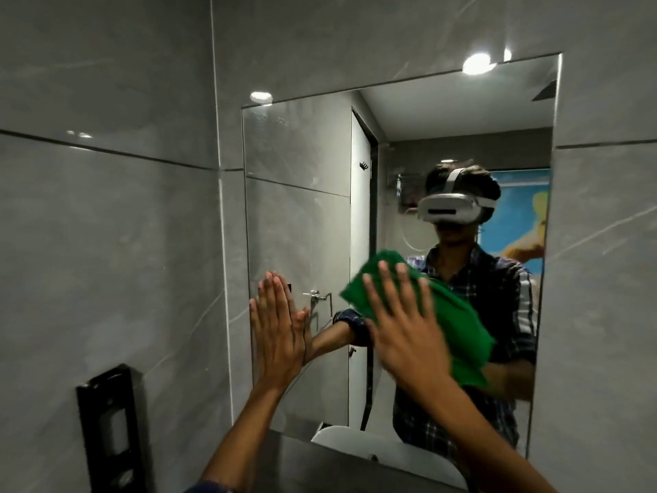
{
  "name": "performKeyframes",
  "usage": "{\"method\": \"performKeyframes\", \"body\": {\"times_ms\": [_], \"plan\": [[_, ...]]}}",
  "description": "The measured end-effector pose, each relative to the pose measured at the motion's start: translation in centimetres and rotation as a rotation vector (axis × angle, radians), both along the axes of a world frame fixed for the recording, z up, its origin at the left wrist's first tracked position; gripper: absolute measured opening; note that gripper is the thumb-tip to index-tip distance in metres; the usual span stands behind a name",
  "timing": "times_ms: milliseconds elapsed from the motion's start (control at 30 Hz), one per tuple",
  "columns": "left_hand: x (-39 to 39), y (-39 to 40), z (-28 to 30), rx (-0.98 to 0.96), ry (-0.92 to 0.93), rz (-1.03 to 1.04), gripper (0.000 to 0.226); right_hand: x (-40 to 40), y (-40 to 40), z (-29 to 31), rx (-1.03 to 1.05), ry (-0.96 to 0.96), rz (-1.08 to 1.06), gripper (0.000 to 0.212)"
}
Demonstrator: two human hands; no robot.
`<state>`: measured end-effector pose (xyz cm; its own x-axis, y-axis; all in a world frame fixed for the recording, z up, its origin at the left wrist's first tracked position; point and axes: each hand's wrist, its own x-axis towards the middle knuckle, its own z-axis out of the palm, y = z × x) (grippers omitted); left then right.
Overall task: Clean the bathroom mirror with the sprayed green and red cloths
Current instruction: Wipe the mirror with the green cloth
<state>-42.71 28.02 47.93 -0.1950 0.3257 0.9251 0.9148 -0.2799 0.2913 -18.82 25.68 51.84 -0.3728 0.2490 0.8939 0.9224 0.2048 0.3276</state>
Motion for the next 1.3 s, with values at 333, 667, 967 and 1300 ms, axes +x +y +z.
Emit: {"method": "performKeyframes", "body": {"times_ms": [333, 667, 967, 1300], "plan": [[-0.2, -0.9, -0.1, -0.049, 0.003, -0.031, 0.072, -6.7, -0.1, 17.1, 0.089, 0.484, 0.057, 0.077], [0.0, -1.6, 0.4, -0.107, 0.005, 0.001, 0.072, 1.1, -0.6, 7.9, 0.065, 0.462, -0.086, 0.076], [-0.1, -1.4, 0.2, -0.097, 0.015, 0.03, 0.074, -5.1, 0.3, 18.1, 0.072, 0.054, 0.06, 0.074], [-0.1, -1.4, 0.2, -0.083, 0.043, 0.022, 0.071, 4.2, -1.2, 17.0, 0.139, 0.734, -0.115, 0.071]]}}
